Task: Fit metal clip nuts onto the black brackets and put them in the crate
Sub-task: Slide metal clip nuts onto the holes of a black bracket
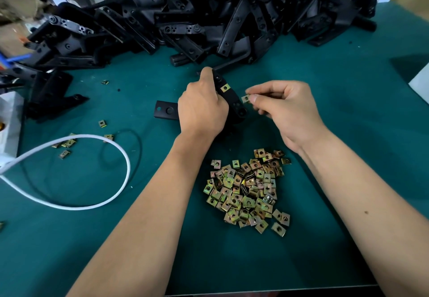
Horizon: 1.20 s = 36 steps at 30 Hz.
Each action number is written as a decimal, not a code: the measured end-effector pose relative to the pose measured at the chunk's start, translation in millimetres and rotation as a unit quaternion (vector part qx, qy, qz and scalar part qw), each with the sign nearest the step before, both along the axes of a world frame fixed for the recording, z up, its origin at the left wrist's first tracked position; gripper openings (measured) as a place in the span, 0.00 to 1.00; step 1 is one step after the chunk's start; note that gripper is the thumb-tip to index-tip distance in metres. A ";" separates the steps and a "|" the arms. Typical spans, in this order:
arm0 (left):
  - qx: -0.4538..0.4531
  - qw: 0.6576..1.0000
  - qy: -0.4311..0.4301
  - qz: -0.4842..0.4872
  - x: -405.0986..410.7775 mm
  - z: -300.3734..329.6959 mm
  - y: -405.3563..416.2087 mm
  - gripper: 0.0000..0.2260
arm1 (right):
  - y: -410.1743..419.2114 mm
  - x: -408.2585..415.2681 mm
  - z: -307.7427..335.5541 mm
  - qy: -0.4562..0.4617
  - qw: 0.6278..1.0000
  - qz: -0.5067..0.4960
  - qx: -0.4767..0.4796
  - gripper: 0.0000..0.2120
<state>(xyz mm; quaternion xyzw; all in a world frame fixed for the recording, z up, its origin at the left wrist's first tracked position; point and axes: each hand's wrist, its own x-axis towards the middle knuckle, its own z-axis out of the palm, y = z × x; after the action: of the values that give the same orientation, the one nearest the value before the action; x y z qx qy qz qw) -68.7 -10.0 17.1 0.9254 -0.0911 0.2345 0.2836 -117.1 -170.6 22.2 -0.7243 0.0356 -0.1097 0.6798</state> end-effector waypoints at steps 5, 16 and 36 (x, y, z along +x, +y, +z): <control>-0.002 1.000 -0.008 -0.005 -0.4 -0.5 -0.4 0.09 | -0.6 -0.5 1.3 0.013 1.000 0.008 -0.011 0.08; -0.002 1.000 -0.014 -0.005 -1.6 -0.5 -4.6 0.08 | 2.2 -0.9 1.5 0.041 0.999 0.014 0.008 0.09; -0.004 1.000 -0.005 -0.002 -0.9 -3.8 -5.3 0.09 | -5.6 -1.2 7.5 0.071 0.996 0.052 0.032 0.08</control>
<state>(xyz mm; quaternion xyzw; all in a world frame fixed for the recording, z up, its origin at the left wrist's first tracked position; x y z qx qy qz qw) -69.6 -15.3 13.2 0.9230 -0.0937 0.2386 0.2869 -118.3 -176.2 29.8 -0.7087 0.0493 -0.0215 0.7035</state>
